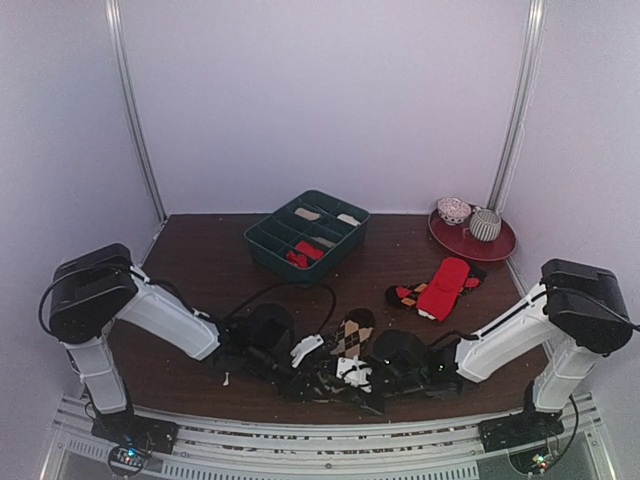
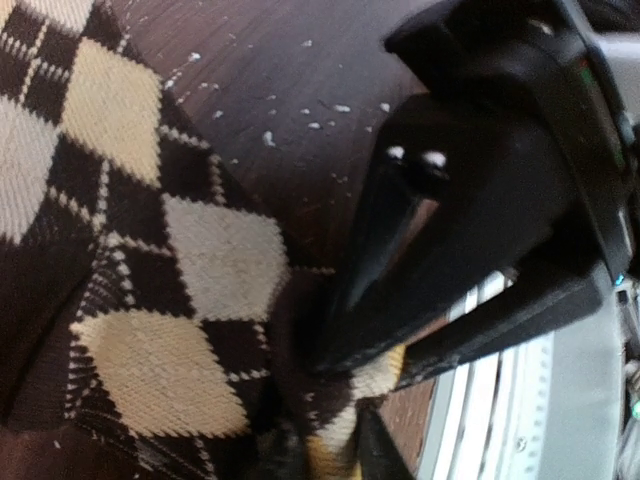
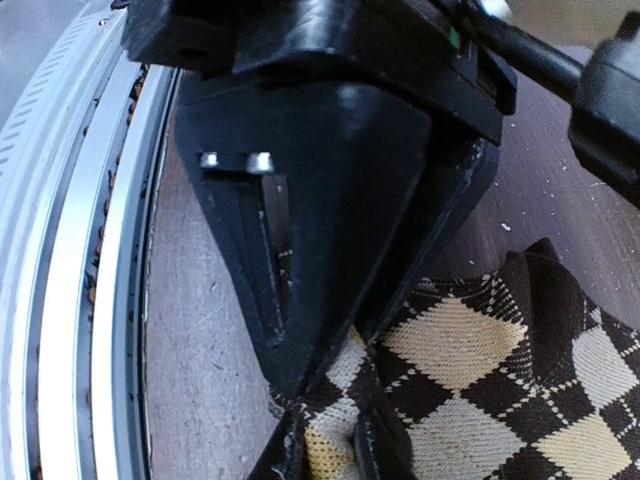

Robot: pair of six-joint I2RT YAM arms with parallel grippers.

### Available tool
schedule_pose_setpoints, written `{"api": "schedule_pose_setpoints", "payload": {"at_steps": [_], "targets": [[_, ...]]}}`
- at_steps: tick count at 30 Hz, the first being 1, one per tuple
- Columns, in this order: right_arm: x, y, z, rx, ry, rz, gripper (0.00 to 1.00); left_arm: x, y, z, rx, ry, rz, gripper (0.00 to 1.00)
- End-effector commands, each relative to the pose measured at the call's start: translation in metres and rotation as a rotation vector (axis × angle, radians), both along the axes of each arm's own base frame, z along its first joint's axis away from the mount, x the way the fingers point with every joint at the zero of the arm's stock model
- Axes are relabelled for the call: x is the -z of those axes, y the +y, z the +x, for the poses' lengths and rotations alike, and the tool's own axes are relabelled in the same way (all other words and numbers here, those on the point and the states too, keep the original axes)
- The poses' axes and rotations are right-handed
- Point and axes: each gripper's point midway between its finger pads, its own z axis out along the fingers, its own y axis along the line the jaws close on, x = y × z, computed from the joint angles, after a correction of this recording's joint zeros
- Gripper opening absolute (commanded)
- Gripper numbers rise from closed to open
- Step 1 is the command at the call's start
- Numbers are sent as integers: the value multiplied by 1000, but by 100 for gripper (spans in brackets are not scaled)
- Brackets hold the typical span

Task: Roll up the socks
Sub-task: Roll the sock at the center of the board.

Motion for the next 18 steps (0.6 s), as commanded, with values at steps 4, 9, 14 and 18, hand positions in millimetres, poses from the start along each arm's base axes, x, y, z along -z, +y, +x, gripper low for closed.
{"api": "schedule_pose_setpoints", "payload": {"at_steps": [4,9,14,18], "targets": [[36,-28,-20,126,387,-98,14,-11,34,27,-78,-254,152,58],[52,-52,-31,234,732,-115,14,-90,24,37,-66,-531,-126,66],[65,-70,-36,377,1023,-88,14,-97,20,20,14,-633,-276,70],[80,-79,-38,431,1086,-125,14,-72,2,1,116,-596,-254,74]]}}
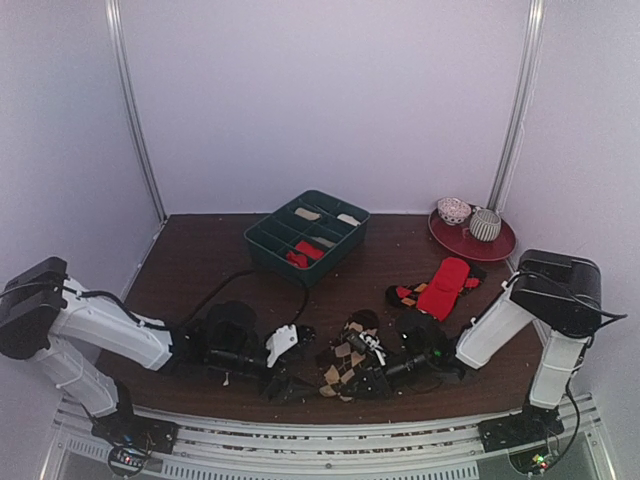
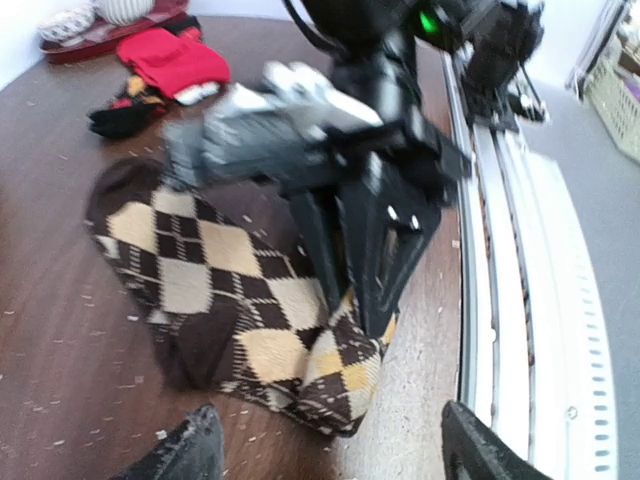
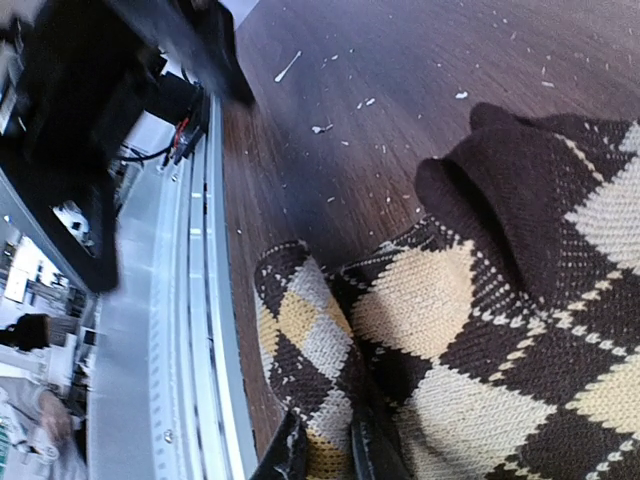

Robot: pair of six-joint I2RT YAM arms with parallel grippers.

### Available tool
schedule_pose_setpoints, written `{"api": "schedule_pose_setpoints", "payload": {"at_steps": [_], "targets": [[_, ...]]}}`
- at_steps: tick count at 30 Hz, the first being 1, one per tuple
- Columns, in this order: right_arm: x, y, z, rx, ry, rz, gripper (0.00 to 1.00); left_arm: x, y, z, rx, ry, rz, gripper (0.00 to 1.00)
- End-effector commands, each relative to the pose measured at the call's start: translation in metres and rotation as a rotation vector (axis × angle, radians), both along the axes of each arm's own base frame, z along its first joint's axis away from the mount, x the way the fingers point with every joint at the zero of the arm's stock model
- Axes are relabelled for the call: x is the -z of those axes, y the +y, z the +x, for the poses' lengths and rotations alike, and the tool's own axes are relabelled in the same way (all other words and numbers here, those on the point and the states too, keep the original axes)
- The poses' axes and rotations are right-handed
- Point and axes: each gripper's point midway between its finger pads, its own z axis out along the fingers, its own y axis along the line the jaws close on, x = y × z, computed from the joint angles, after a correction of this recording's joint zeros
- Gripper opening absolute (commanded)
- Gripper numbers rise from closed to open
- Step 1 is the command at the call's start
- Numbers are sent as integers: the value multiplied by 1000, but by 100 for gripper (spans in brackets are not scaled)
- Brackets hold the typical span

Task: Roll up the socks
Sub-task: Roll the sock at the center of the board.

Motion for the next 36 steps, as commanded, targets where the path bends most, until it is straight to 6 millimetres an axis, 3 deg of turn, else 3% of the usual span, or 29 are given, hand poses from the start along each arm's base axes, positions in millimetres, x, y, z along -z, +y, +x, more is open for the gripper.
{"api": "schedule_pose_setpoints", "payload": {"at_steps": [1,4,15,17,20,25,26,31,36], "targets": [[73,-55,-43,67,360,-299,14,9,-24,-16,117,-63,-27,74],[74,-56,-42,76,373,-304,14,23,-30,-17,133,-55,-12,74],[79,-63,-46,67,374,-337,14,34,-49,-12,159,-68,-14,71],[79,-64,-47,67,376,-338,14,44,-50,-13,171,-46,6,63],[79,-63,-46,65,375,-333,14,58,-49,-16,175,-9,43,42],[78,-62,-45,59,367,-322,16,77,-42,-18,157,46,106,0],[76,-61,-45,54,357,-317,18,81,-40,-17,141,58,125,0],[46,-50,-26,50,212,-265,26,103,-28,-12,54,202,260,0],[-7,-50,3,86,-148,-243,36,107,-16,-16,15,460,335,0]]}}
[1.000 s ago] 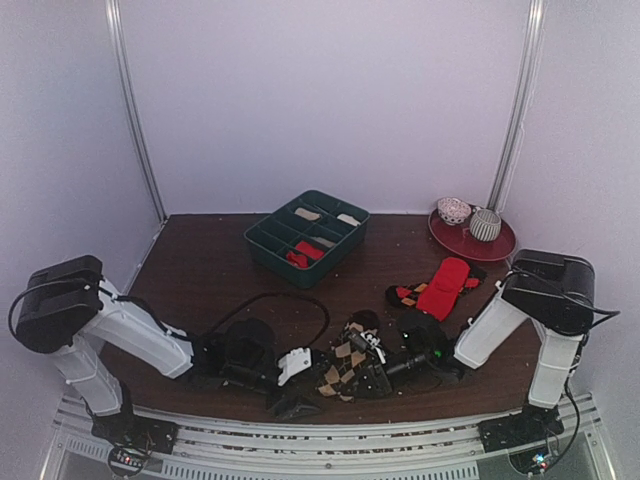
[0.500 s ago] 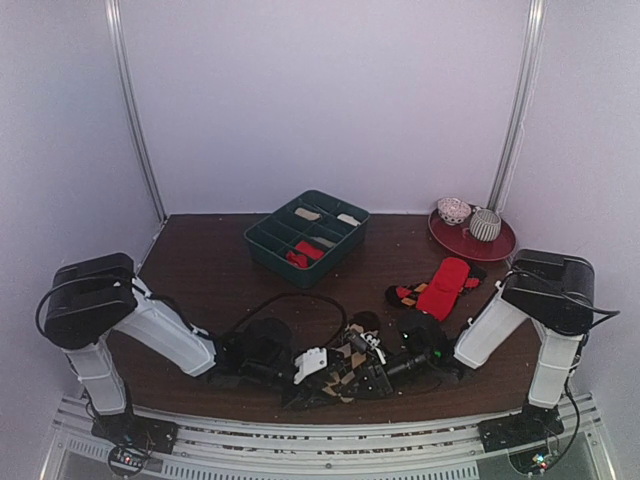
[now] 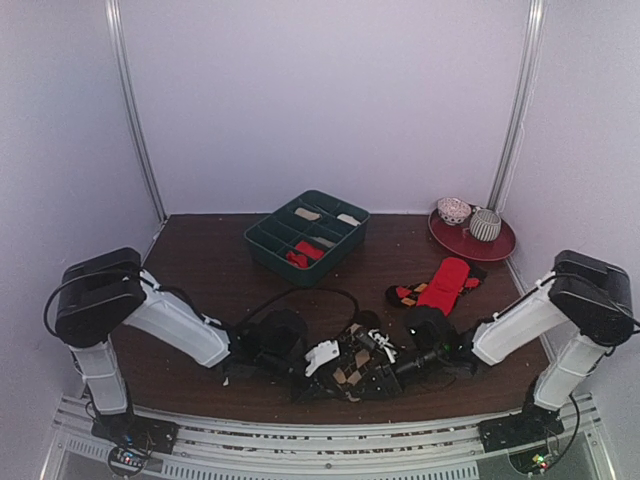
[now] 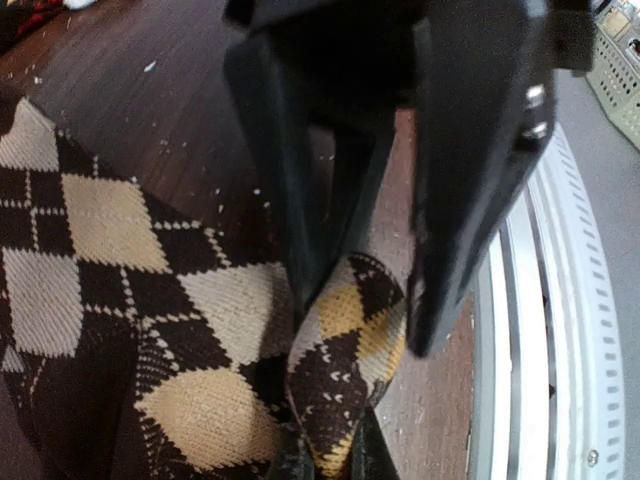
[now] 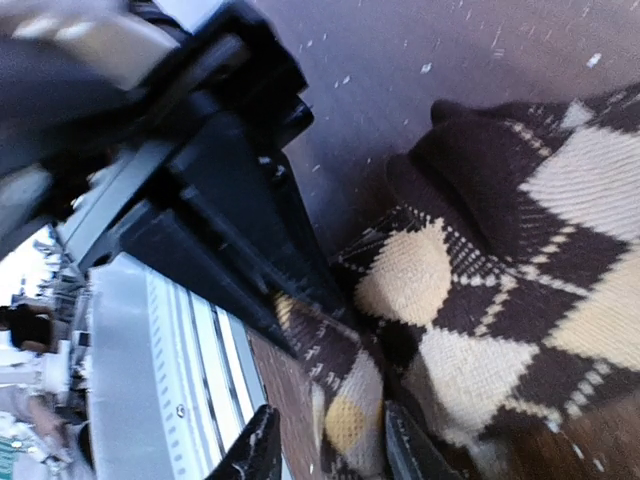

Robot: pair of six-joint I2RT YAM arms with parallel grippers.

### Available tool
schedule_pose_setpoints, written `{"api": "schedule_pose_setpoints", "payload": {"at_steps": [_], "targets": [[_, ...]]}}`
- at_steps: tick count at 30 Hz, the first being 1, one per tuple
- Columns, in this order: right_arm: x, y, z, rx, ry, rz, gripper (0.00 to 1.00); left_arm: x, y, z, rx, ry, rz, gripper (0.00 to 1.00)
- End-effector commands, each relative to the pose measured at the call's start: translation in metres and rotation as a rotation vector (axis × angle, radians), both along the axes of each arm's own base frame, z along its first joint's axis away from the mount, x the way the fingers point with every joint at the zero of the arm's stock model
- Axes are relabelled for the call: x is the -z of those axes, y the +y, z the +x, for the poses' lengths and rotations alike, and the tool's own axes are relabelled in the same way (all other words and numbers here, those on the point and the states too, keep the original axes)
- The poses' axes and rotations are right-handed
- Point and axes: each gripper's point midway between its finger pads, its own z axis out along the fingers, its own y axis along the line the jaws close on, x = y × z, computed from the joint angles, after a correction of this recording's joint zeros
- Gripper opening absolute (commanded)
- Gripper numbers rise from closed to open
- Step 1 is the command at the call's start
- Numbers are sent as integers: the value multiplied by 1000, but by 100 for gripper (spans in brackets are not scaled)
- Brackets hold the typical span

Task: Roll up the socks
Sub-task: Roll the sock at the center of the board.

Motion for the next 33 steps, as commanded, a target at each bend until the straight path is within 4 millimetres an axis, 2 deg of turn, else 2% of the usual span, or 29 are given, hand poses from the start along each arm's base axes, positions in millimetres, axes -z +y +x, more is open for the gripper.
{"api": "schedule_pose_setpoints", "payload": {"at_steps": [1,3,4,5,9,12,16,20,24,28,33], "targets": [[3,-35,10,46,-271,-204,37,38,40,-8,-93,324,219,0],[-13,-34,13,50,-436,-202,41,37,45,-8,-110,432,220,0],[-21,-35,17,64,-535,-208,52,38,49,-7,-122,475,233,0],[-22,-35,13,45,-614,-219,54,39,51,-8,-126,500,247,0],[-27,-25,7,-6,-896,-234,56,43,53,-13,-99,548,292,0],[-28,-10,2,-69,-1076,-271,57,45,53,-15,-91,566,312,0],[-24,9,7,-126,-1215,-348,58,46,54,-16,-84,566,326,0],[-21,23,7,-163,-1263,-356,58,51,57,-17,-82,566,343,0],[-13,24,8,-171,-1259,-364,57,51,58,-18,-73,567,343,0],[8,23,-1,-235,-1184,-395,51,49,57,-19,-54,561,341,0],[29,14,-10,-235,-1091,-394,44,50,57,-18,-45,553,346,0]]}}
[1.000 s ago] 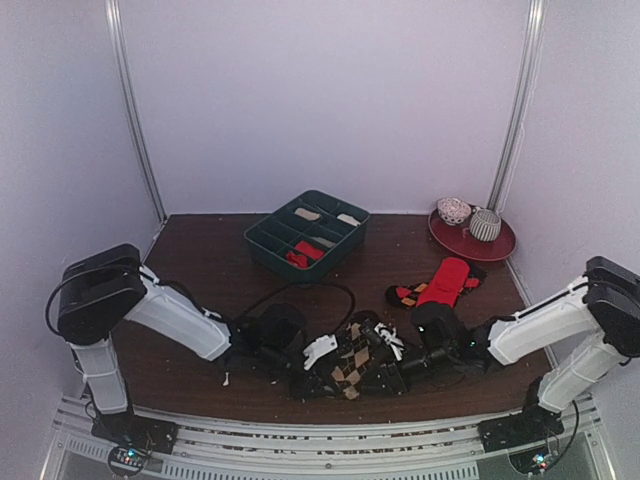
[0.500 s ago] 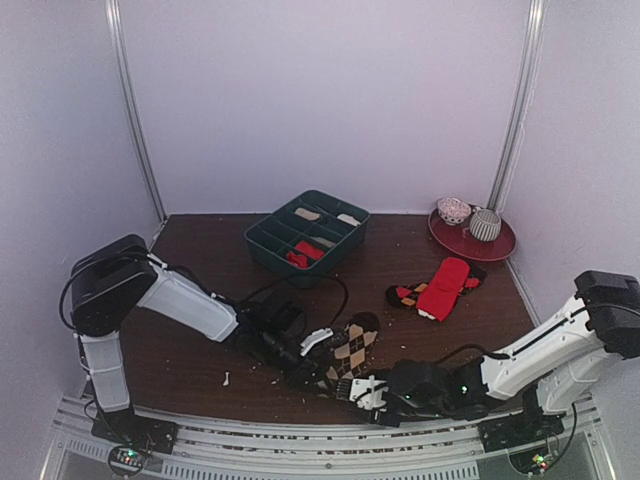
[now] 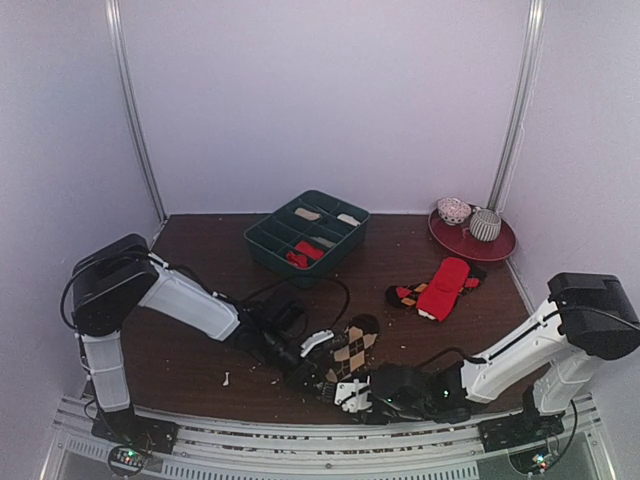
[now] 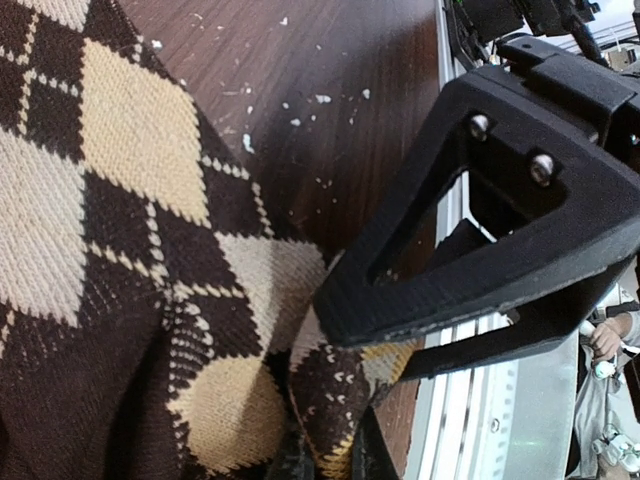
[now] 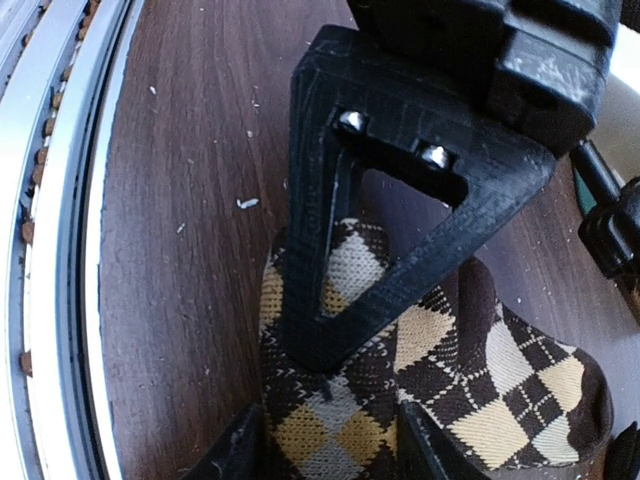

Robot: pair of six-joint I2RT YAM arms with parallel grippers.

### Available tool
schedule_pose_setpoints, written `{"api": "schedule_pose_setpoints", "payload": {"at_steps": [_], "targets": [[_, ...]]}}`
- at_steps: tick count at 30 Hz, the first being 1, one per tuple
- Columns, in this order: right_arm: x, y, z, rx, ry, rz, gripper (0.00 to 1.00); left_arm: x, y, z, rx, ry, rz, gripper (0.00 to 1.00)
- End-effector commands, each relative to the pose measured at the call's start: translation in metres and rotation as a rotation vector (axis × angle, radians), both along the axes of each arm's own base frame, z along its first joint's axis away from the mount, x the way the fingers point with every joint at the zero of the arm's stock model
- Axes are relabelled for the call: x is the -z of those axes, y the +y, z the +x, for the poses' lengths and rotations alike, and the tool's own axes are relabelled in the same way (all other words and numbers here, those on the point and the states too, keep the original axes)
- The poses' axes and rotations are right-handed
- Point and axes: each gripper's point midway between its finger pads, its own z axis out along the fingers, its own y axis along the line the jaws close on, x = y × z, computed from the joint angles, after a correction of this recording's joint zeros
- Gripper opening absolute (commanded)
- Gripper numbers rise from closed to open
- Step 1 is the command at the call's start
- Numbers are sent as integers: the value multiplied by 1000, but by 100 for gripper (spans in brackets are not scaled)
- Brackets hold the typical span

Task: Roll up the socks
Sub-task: Roll the sock at the center of the board.

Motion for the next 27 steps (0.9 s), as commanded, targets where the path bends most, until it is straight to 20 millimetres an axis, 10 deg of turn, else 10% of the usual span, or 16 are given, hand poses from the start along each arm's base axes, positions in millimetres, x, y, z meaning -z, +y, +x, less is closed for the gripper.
{"api": "schedule_pose_setpoints", "payload": {"at_steps": [1,5,10,19,23,27], "targets": [[21,-8,-10,14,95,-20,41,45,34,-18,6,73,203,0],[31,-9,-12,41,157,-39,28,43,32,-13,-2,49,203,0],[41,-21,-17,138,372,11,13,13,20,10,-20,-126,134,60],[71,-55,-50,301,906,122,10,-98,10,48,-129,-598,-208,96],[81,-59,-61,363,1104,105,10,-125,4,24,-52,-778,-394,98],[83,-62,-59,398,1202,96,10,-99,-1,12,20,-739,-368,96]]}}
